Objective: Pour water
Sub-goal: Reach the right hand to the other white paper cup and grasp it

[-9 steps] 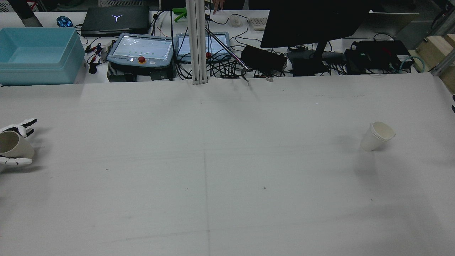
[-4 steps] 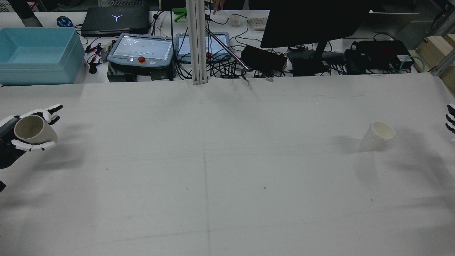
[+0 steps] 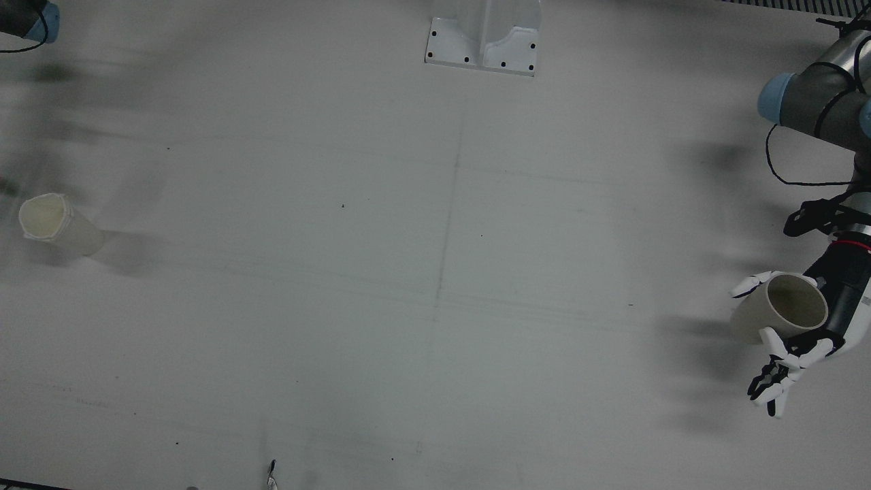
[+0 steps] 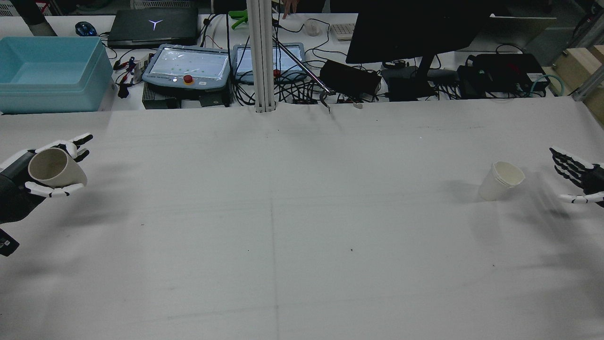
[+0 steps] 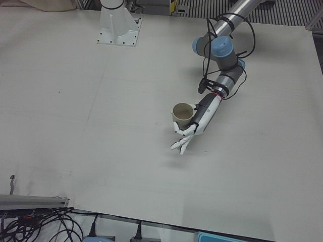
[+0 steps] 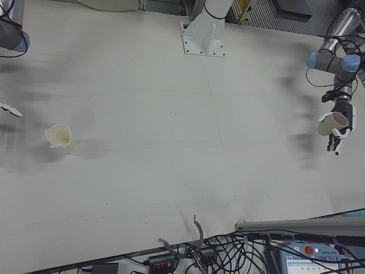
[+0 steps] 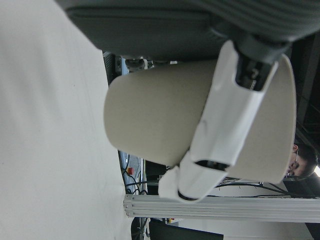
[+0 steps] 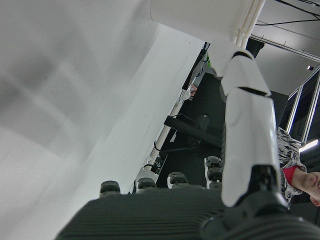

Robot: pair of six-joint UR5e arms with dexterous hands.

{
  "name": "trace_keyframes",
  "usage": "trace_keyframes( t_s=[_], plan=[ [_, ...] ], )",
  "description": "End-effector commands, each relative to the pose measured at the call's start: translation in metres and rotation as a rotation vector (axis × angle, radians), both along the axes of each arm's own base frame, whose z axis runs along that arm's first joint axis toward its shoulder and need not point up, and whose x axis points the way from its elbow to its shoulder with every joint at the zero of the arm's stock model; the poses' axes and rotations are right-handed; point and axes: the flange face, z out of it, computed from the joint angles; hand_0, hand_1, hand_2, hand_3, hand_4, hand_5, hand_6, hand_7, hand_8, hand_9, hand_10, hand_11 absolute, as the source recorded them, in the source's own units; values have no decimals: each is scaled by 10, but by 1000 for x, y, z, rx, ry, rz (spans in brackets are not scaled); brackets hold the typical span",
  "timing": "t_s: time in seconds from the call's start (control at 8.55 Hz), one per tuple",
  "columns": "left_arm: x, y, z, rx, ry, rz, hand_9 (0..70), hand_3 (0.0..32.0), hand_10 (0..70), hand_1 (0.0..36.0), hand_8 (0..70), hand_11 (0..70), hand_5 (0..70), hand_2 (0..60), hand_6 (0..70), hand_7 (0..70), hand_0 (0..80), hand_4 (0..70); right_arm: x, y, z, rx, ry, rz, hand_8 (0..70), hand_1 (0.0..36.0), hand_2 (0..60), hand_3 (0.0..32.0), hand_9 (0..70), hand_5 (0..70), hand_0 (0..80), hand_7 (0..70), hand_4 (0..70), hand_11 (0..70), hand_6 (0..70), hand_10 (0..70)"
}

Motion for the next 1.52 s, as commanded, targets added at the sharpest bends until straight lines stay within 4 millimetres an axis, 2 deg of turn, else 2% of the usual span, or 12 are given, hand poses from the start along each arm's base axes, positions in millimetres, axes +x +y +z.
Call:
trace_keyframes(
  t_s=[0.0, 0.12, 0.35, 0.59, 0.7, 0.82, 0.94, 1.05, 1.17, 1.29, 1.4],
  plan=[
    [0, -1, -1, -7, 12, -5, 10, 0, 37, 360, 16, 100, 700, 600, 120, 120, 800, 304, -37, -17, -30, 42, 18, -46, 1, 320, 185, 0, 0, 70, 614, 12, 0, 0, 58, 0],
    [0, -1, -1, -6, 13, -6, 9, 0, 37, 360, 16, 100, 700, 600, 119, 119, 800, 305, -56, -21, -39, 44, 7, -42, 6, 338, 217, 0, 1, 76, 631, 76, 0, 0, 81, 0],
    [0, -2, 1, -3, 18, -7, 9, 0, 39, 360, 17, 103, 700, 600, 120, 119, 800, 302, -104, -31, -73, 53, -14, -46, 5, 355, 232, 0, 0, 80, 642, 68, 0, 0, 75, 0],
    [-2, -2, 3, -13, 35, -5, 9, 0, 39, 360, 19, 103, 700, 600, 120, 119, 800, 298, -154, -33, -106, 72, -37, -46, 6, 360, 244, 0, 2, 87, 671, 80, 0, 0, 83, 0],
    [-4, -1, 3, -10, 39, -7, 9, 0, 39, 360, 18, 103, 700, 600, 119, 118, 800, 296, -174, -33, -117, 76, -46, -51, 7, 360, 250, 0, 2, 90, 668, 80, 0, 0, 86, 0],
    [-6, 0, 7, -18, 47, -5, 9, 0, 39, 360, 18, 103, 700, 600, 118, 116, 800, 295, -187, -33, -136, 83, -49, -43, 12, 360, 265, 0, 12, 97, 686, 132, 0, 0, 114, 0],
    [-7, 1, 9, -22, 49, -4, 9, 0, 39, 360, 18, 103, 700, 600, 118, 118, 800, 296, -193, -33, -154, 68, -37, -42, 24, 360, 294, 0, 36, 117, 784, 235, 0, 0, 167, 0],
    [-7, 2, 9, -22, 51, -5, 9, 0, 39, 360, 18, 103, 700, 600, 116, 115, 800, 293, -195, -34, -167, 60, -30, -42, 184, 360, 392, 0, 266, 165, 800, 449, 2, 0, 302, 0],
    [-9, 3, 11, -21, 52, -5, 8, 0, 39, 360, 18, 102, 700, 600, 113, 113, 800, 287, -196, -35, -177, 68, -36, -43, 354, 360, 534, 0, 493, 203, 800, 607, 13, 0, 406, 0],
    [-9, 4, 11, -20, 53, -5, 8, 0, 38, 360, 19, 102, 700, 600, 112, 110, 800, 284, -197, -36, -187, 84, -46, -42, 502, 360, 600, 0, 689, 245, 800, 700, 0, 95, 486, 32],
    [-9, 4, 9, -21, 54, -7, 7, 0, 38, 360, 18, 102, 700, 600, 112, 109, 800, 285, -199, -37, -203, 111, -47, -39, 485, 360, 600, 0, 663, 243, 800, 671, 0, 71, 469, 14]
  ],
)
